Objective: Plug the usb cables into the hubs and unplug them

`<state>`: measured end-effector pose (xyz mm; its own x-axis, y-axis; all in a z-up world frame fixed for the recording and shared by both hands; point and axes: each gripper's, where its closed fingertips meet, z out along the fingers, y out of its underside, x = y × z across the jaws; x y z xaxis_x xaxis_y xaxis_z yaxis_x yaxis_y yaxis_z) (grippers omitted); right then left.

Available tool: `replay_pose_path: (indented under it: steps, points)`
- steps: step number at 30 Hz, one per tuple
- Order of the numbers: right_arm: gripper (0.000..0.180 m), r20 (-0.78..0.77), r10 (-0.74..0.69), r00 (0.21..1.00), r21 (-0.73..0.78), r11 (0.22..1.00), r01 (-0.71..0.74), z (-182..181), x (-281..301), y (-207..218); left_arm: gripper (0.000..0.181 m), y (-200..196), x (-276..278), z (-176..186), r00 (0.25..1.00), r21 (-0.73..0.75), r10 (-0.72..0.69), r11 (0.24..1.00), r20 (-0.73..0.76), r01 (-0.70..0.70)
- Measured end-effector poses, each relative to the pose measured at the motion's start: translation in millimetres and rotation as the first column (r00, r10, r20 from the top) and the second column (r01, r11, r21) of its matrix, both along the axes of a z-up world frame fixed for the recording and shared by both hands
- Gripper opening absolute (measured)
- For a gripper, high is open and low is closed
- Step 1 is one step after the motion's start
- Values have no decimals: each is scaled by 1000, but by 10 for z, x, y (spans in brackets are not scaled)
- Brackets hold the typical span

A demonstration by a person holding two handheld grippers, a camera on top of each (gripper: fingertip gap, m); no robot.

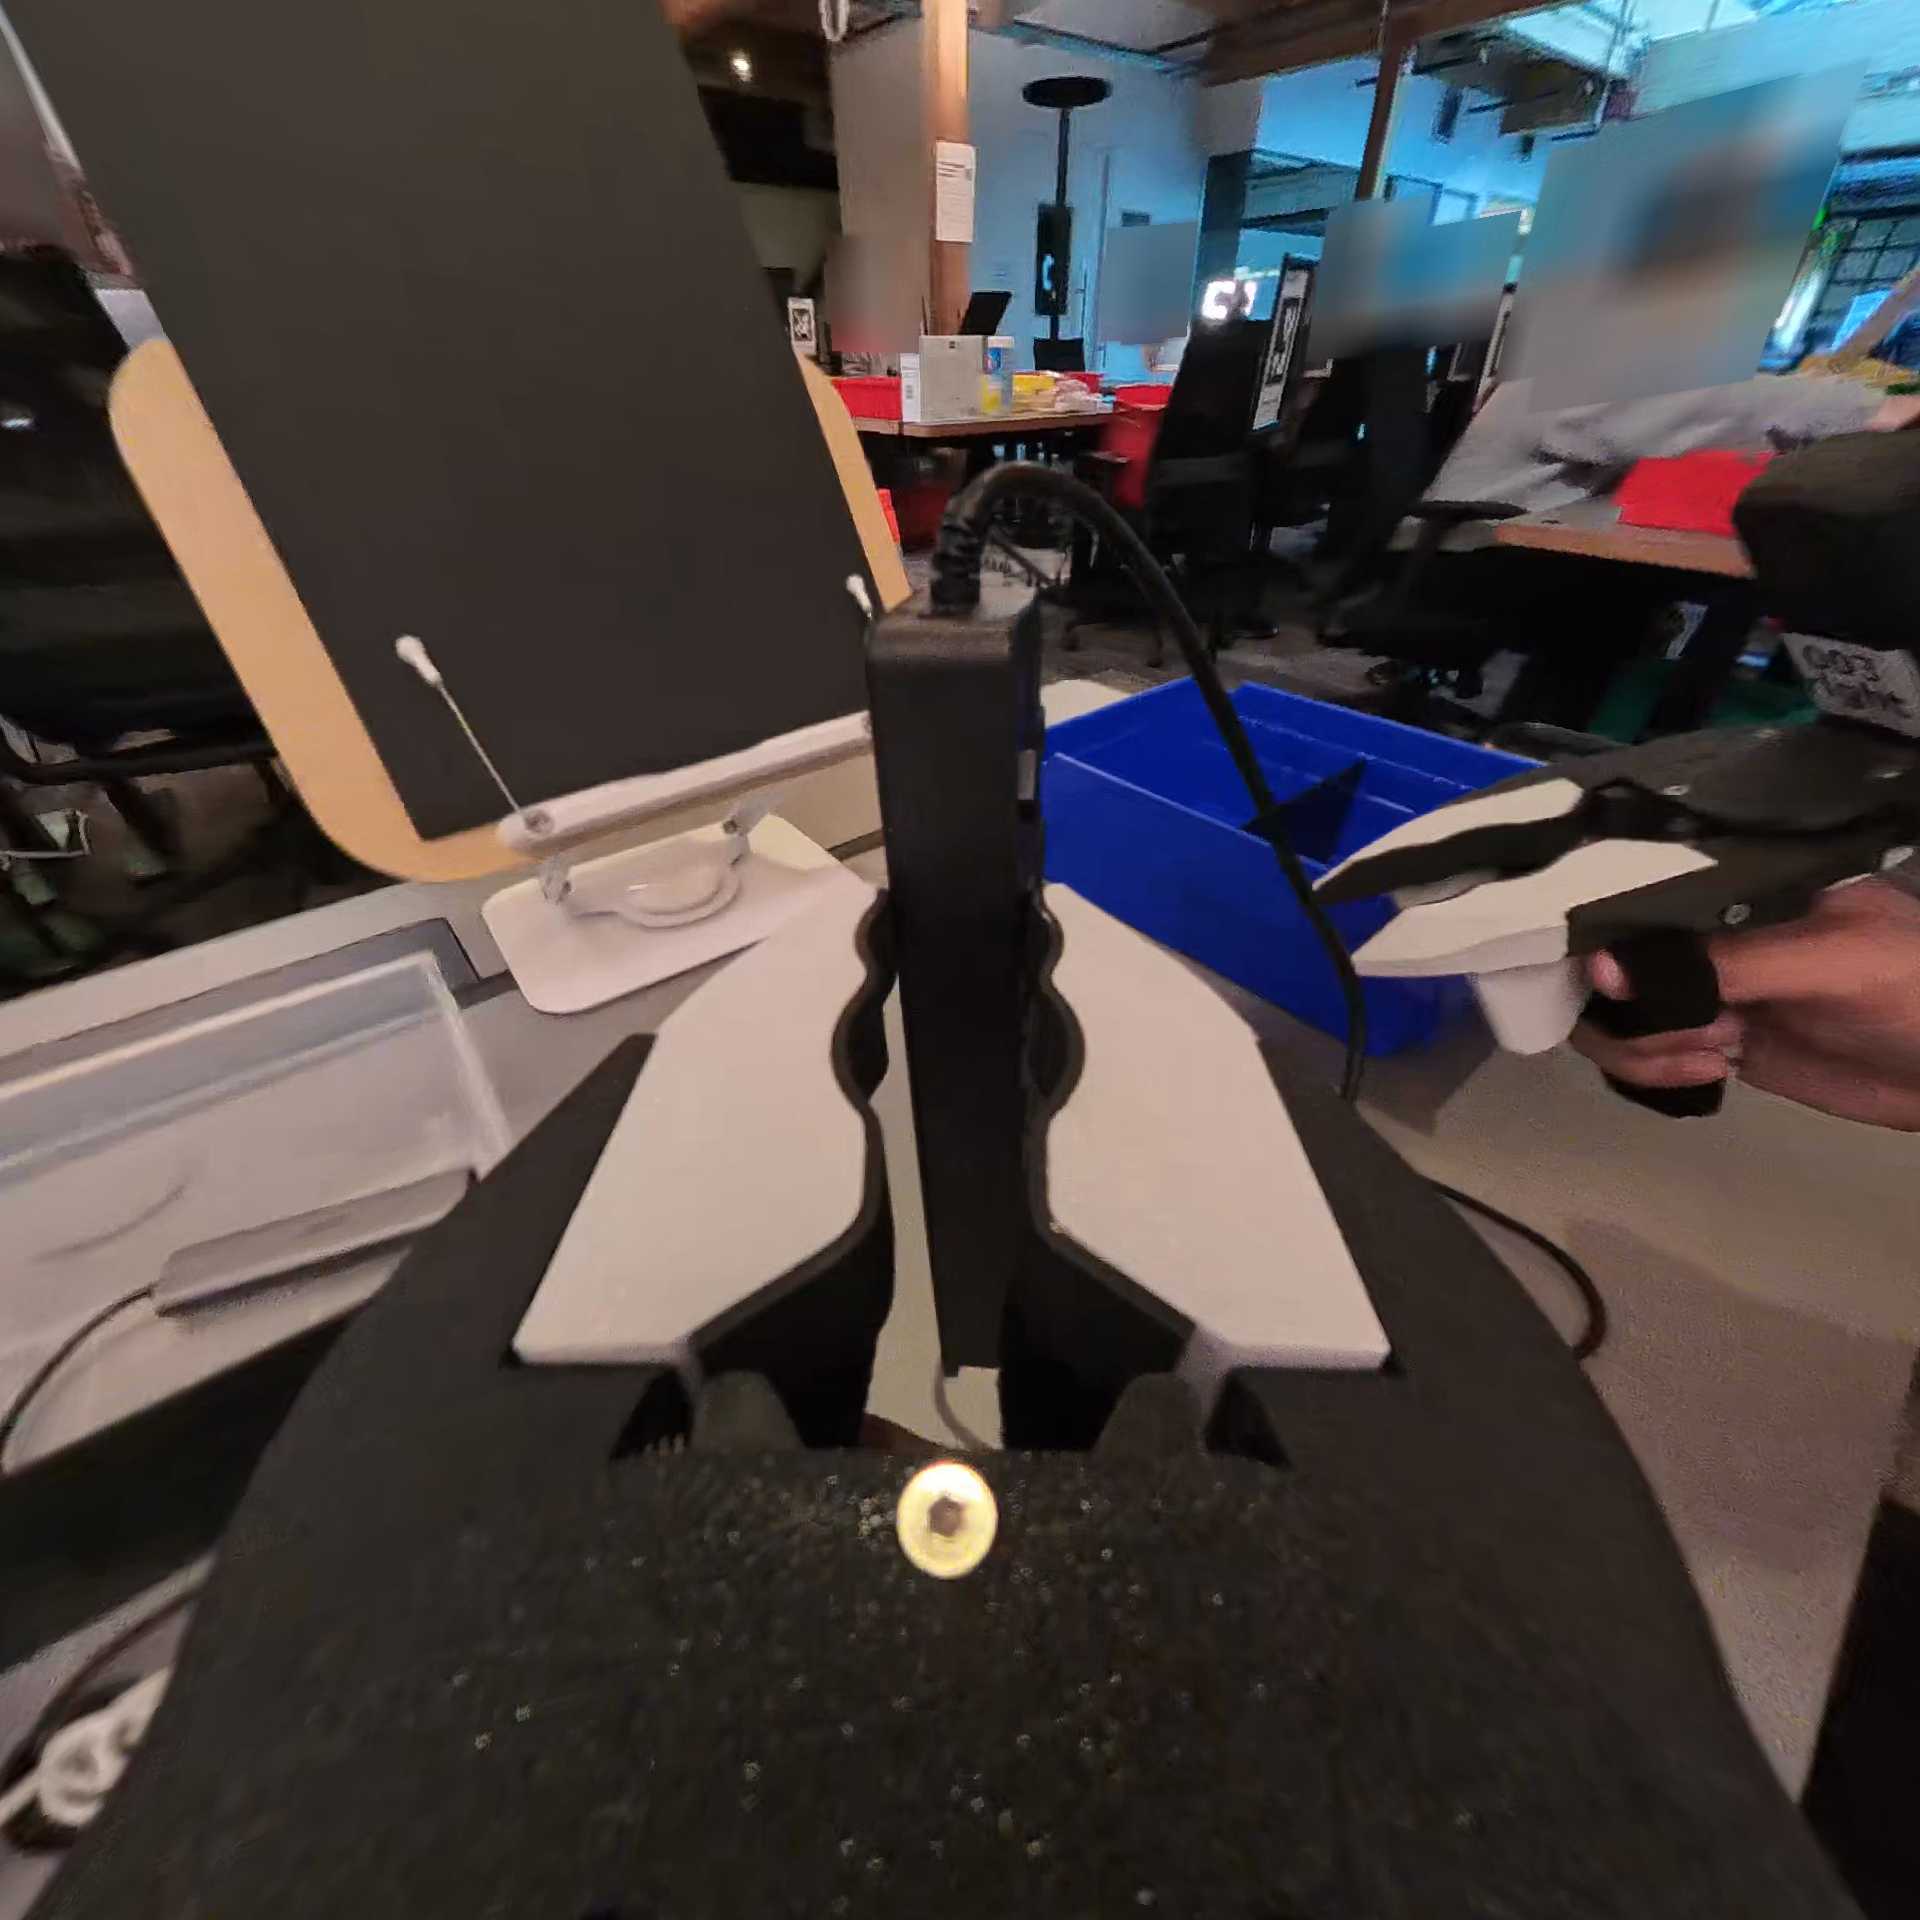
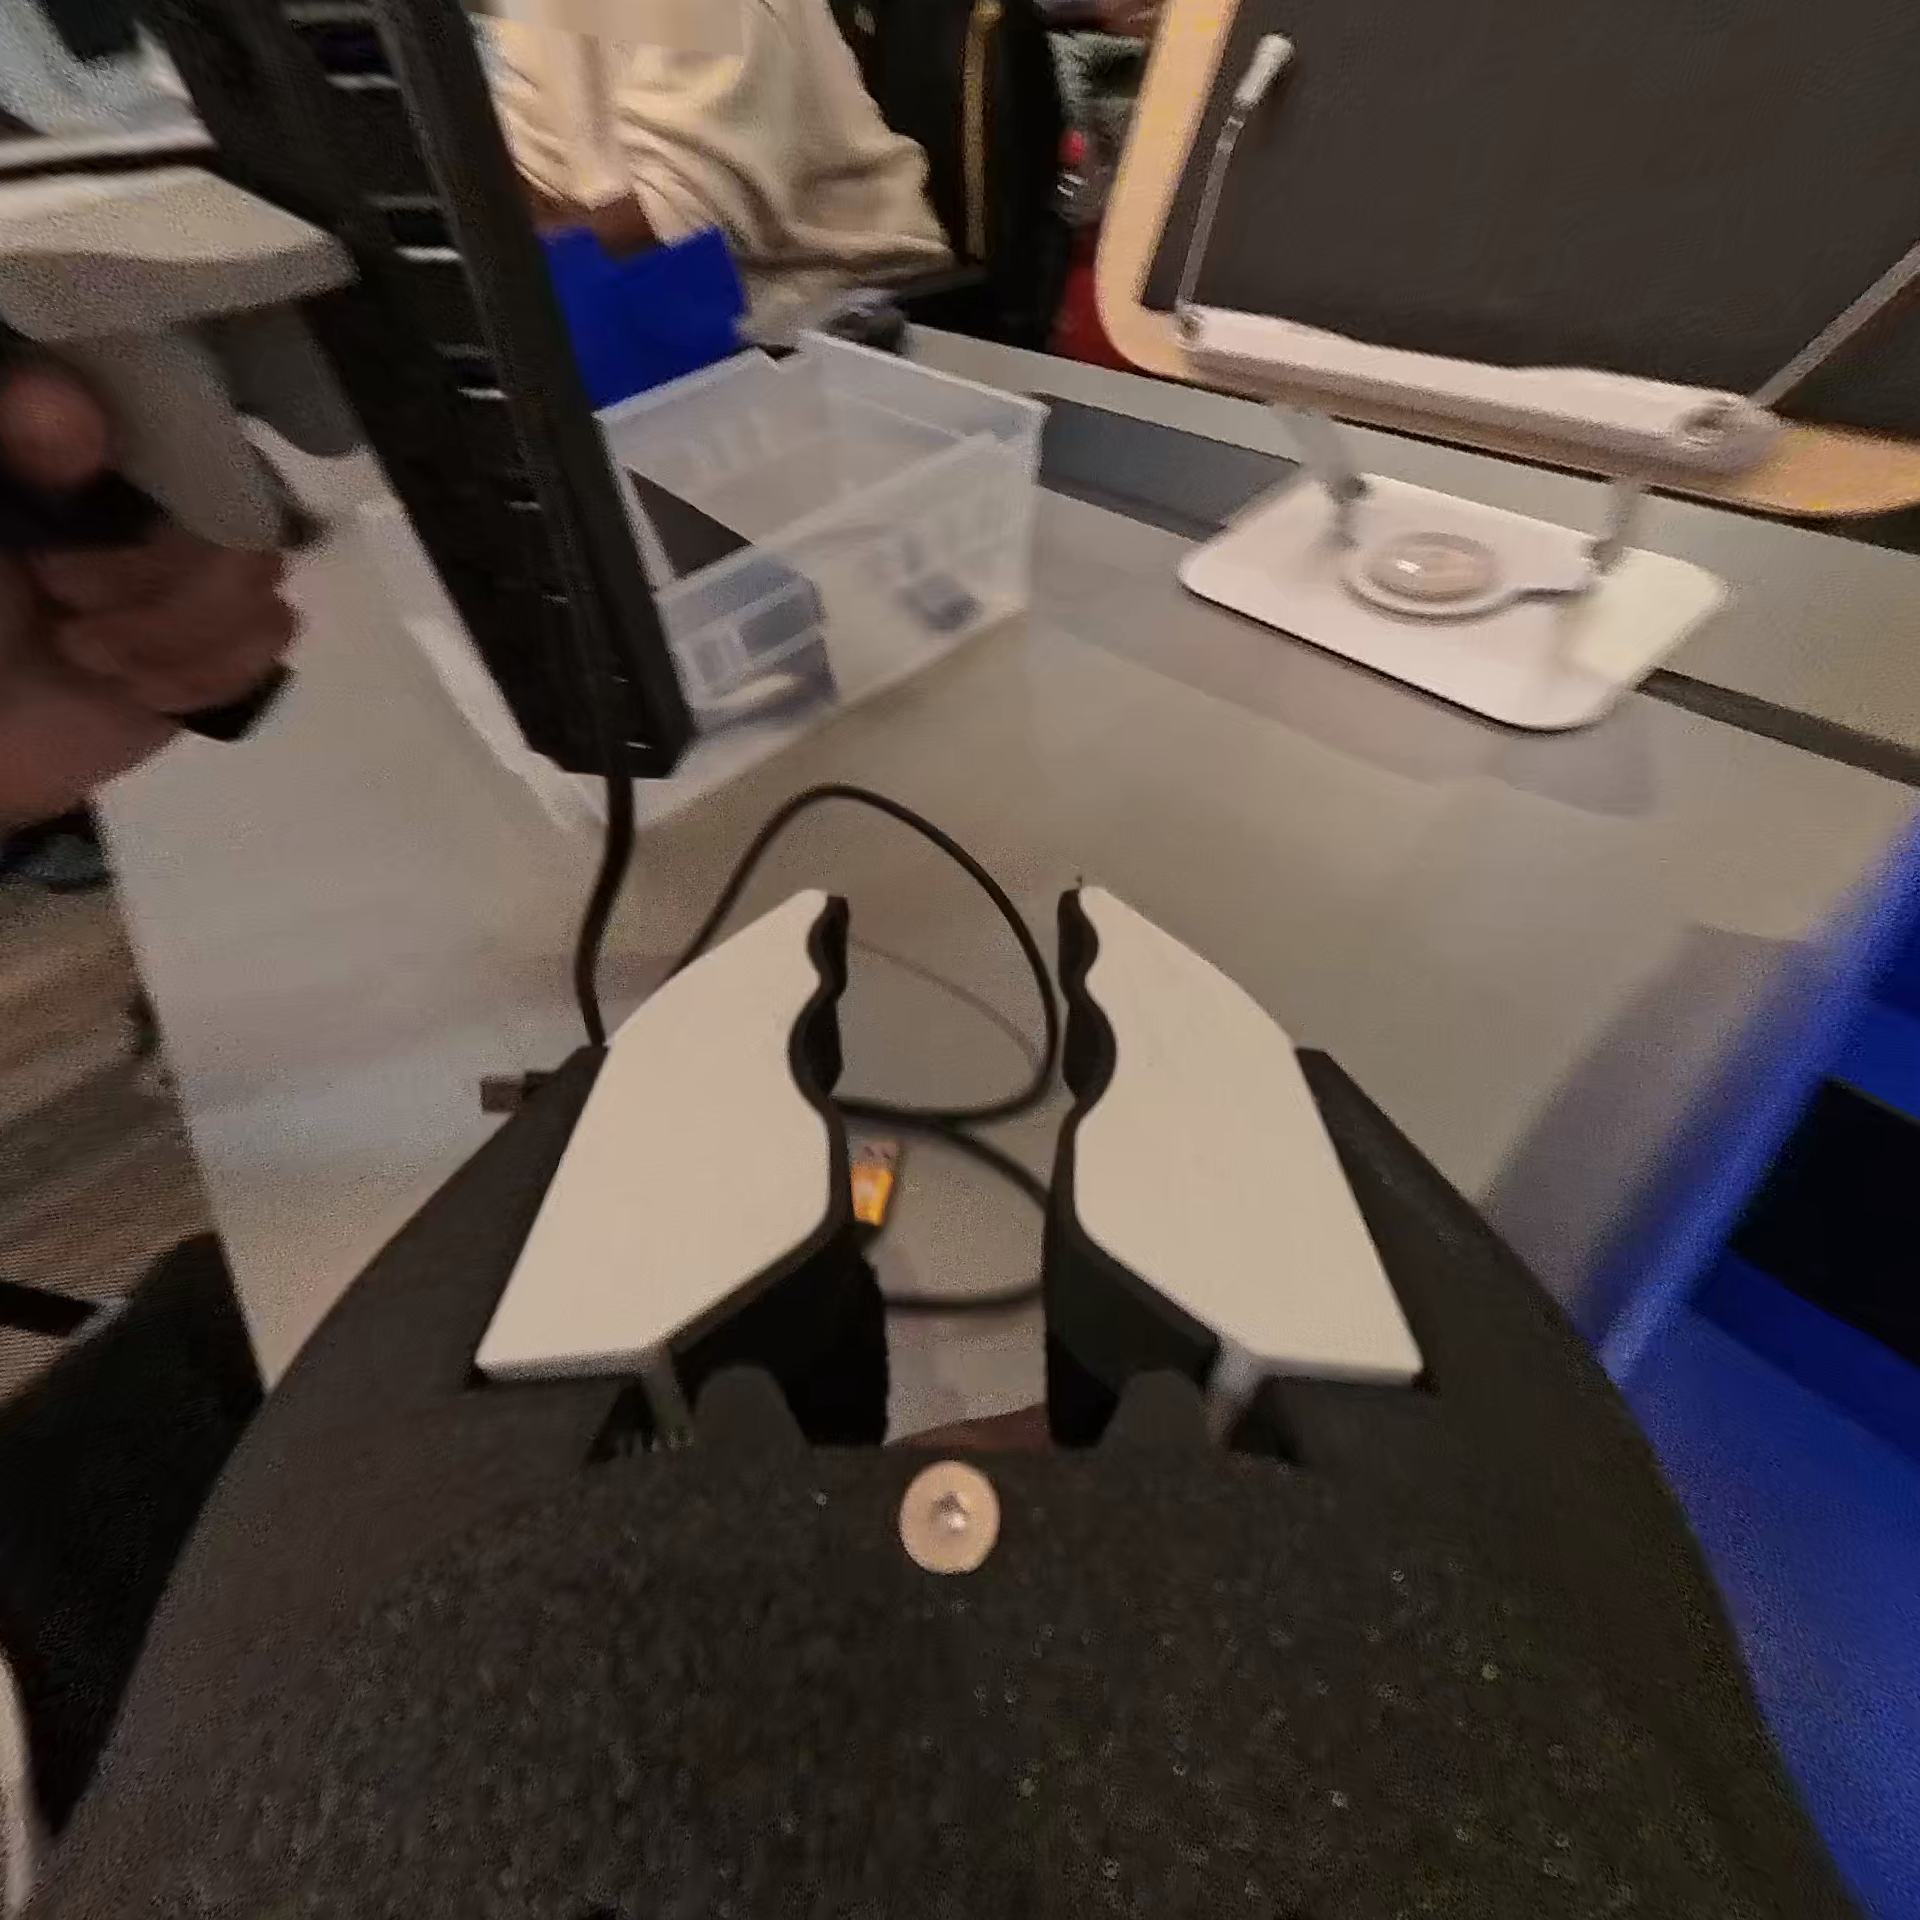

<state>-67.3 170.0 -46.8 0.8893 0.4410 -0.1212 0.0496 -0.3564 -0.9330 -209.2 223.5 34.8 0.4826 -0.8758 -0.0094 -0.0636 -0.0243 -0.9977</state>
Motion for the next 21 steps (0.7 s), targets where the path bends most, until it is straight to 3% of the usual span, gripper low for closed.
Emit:
replay_pose_path:
  steps: [4, 9, 11, 14, 19, 21]
  points:
    - [34, 175, -147, 973, -89, 982, 165, -443, 284, -338, 24, -157, -123, -359, 998, -37, 58, 998, 5, -57]
    - [34, 207, -229, 951, -207, 940, 271, -1162, 309, -670, 24, -221, -190, -804, 999, -116, 49, 992, 4, -48]
    - [31, 192, -144, 971, -259, 947, 192, -1219, 91, -678, 24, -153, -234, -807, 997, -114, 71, 991, 3, -70]
    - [25, 202, 10, 979, -210, 977, 33, -1084, -337, -664, 24, -70, -322, -740, 995, -88, 98, 991, 20, -96]
    - [29, 319, -19, 948, -359, 923, 139, -1417, -307, -663, 23, 75, -533, -713, 984, -40, 177, 983, 3, -177]
    - [30, 372, -37, 928, -321, 932, 166, -1462, -252, -634, 23, 97, -582, -718, 983, -40, 184, 982, 2, -184]
